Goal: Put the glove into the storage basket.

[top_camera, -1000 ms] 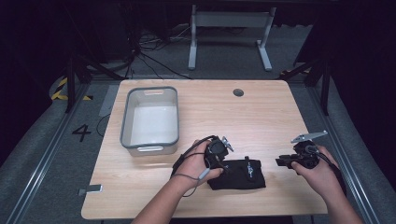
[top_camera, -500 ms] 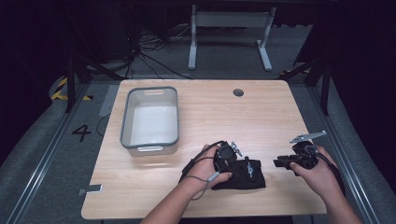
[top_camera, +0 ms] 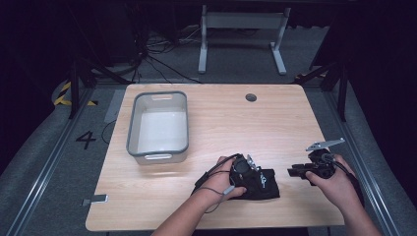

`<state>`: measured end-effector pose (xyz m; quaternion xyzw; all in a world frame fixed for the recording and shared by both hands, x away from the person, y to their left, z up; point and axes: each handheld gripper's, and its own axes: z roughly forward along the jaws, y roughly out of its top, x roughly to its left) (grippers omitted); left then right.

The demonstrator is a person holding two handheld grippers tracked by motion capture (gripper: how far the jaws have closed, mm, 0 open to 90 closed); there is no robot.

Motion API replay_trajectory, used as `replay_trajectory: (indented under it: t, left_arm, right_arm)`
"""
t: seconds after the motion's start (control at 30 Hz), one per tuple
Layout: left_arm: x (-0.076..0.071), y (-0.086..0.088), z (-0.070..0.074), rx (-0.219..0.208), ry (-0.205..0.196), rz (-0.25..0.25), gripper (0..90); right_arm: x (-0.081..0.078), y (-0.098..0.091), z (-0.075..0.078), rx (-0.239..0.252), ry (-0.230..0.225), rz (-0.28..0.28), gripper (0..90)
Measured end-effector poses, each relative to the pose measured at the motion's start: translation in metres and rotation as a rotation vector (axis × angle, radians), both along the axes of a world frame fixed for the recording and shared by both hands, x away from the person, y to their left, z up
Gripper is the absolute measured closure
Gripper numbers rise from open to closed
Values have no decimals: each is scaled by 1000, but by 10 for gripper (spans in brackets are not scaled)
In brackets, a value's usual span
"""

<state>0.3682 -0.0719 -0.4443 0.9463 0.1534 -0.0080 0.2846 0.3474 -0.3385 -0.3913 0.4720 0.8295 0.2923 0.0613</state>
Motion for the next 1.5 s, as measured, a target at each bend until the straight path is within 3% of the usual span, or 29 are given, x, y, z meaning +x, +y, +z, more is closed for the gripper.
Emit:
replay_trajectory:
  t: [0.33, 0.5, 0.73, 0.87, 0.97, 1.07, 1.2, 1.4, 1.5]
  left_arm:
    - [-4, -5, 0, 43, -39, -11, 317]
    - [-6, -12, 3, 100, -49, 0, 335]
    - [-2, -13, 7, 129, -27, 13, 456]
    - [0, -10, 8, 119, -5, 16, 627]
    - [4, -7, 8, 102, 20, 19, 669]
    - [4, -6, 12, 112, 56, 39, 686]
    - [4, -2, 21, 119, 61, 41, 692]
    - [5, 10, 38, 90, 83, 63, 692]
    - [6, 19, 50, 53, 99, 87, 692]
  right_arm:
    - [1, 2, 0, 0, 2, 6, 679]
    - [1, 3, -1, 1, 6, 6, 679]
    - [1, 2, -1, 5, 2, 8, 678]
    - [1, 0, -1, 10, 4, 8, 677]
    - [1, 0, -1, 9, 5, 13, 675]
    - [1, 0, -2, 7, 7, 9, 675]
    - [2, -1, -1, 17, 6, 7, 676]
    - [3, -2, -2, 20, 14, 3, 676]
    - [4, -1, -4, 18, 20, 4, 677]
